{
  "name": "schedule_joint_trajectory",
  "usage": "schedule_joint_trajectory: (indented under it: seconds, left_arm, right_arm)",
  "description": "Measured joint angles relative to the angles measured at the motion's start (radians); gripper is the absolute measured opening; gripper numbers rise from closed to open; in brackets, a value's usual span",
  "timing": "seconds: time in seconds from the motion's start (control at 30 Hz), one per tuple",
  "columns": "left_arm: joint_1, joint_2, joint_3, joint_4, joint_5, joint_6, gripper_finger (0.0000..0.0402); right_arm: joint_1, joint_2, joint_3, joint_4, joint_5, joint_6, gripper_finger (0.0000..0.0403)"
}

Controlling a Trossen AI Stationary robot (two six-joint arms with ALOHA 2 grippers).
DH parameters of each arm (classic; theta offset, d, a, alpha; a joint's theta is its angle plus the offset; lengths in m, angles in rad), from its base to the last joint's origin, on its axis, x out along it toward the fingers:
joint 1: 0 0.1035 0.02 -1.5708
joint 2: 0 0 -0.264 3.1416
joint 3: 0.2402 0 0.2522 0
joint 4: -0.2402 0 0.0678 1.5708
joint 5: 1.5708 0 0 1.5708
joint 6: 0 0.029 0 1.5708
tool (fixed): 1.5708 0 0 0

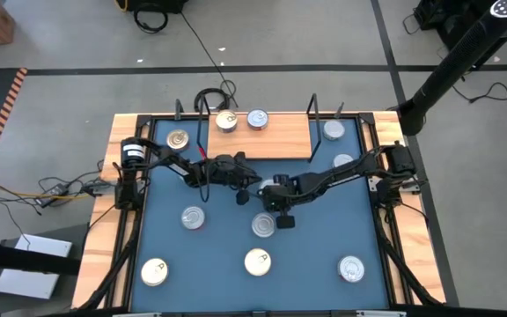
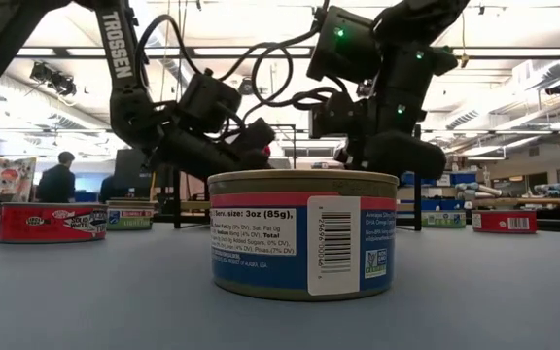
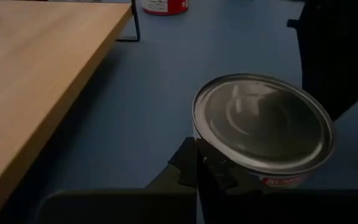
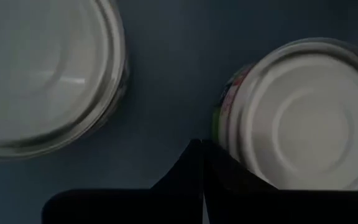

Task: Stack canned seafood by type on shelf
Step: Put the white tuna can on the shelf

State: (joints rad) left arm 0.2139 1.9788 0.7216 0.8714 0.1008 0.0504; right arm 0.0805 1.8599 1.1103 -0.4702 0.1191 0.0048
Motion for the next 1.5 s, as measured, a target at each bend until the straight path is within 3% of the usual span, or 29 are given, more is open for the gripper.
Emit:
schedule_joint_trajectory:
  seconds: [0.57, 1.5]
  left_arm:
    - [-0.016, 0.008, 0.0, -0.019, 0.024, 0.016, 0.0001]
    - [-0.012, 0.006, 0.0, -0.046, 0.042, 0.024, 0.0001]
  right_arm:
    - [-0.021, -0.148, 0.0, -0.009, 0.071, 0.081, 0.0003]
    - [-0.104, -0.147, 0.002, 0.07, 0.047, 0.111, 0.0017]
